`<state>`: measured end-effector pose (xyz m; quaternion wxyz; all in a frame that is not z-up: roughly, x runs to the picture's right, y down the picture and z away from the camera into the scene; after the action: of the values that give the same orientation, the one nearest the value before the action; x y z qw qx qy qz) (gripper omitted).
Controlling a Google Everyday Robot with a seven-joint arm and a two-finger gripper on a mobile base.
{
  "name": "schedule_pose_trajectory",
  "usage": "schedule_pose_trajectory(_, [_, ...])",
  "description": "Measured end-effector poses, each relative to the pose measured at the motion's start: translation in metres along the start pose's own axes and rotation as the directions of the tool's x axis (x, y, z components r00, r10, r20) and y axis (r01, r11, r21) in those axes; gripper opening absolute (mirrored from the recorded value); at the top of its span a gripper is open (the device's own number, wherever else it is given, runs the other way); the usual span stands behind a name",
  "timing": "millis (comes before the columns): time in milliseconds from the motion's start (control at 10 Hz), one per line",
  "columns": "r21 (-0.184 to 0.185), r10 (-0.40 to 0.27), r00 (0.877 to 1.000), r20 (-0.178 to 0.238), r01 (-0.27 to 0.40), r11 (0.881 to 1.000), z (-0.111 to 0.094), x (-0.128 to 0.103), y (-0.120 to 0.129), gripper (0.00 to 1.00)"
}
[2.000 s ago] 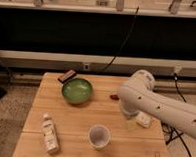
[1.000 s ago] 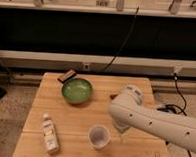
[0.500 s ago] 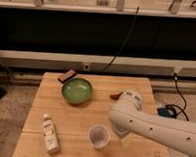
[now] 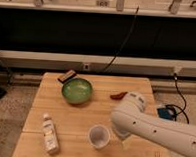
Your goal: Place the ceramic cup in the ceramic bowl
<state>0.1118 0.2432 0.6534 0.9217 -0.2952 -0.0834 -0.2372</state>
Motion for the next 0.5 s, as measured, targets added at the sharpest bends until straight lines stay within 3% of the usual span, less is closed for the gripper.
schedule_pose_trajectory(500, [0.028,-0.07,0.996,0.051,0.069,0.997,-0.01,-0.025,0.021,0.8])
